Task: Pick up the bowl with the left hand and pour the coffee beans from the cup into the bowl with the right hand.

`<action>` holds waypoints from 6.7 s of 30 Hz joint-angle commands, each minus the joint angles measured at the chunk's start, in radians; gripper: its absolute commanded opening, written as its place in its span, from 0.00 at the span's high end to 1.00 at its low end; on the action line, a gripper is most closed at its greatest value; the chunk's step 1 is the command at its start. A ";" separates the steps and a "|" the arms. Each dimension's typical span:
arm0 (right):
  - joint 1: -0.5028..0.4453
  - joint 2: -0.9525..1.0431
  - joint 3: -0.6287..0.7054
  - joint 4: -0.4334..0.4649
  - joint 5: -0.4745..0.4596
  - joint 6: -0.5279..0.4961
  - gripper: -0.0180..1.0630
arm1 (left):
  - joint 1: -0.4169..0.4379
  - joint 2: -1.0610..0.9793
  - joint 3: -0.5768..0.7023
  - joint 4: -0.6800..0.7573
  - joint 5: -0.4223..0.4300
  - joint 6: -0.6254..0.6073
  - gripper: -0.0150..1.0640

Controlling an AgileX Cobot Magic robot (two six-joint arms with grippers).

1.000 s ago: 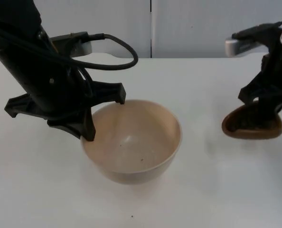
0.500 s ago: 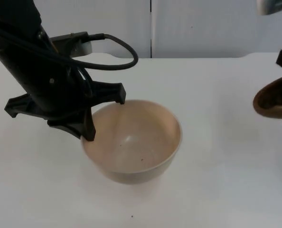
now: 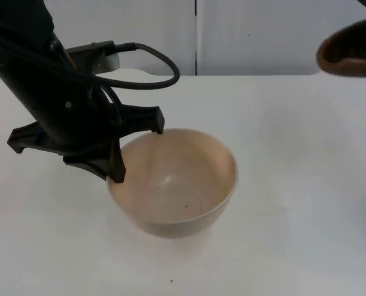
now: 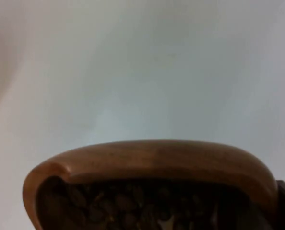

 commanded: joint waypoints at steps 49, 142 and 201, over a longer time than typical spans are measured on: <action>0.417 0.232 -0.233 -0.392 0.008 0.094 0.98 | -0.002 -0.004 0.003 -0.031 -0.014 -0.006 0.99; 0.796 0.232 -0.063 -1.353 0.008 0.205 0.98 | -0.001 -0.004 0.003 -0.034 -0.014 -0.006 0.99; 0.795 0.210 -0.063 -1.298 0.008 0.275 0.98 | -0.001 -0.004 0.003 -0.034 -0.018 -0.006 0.99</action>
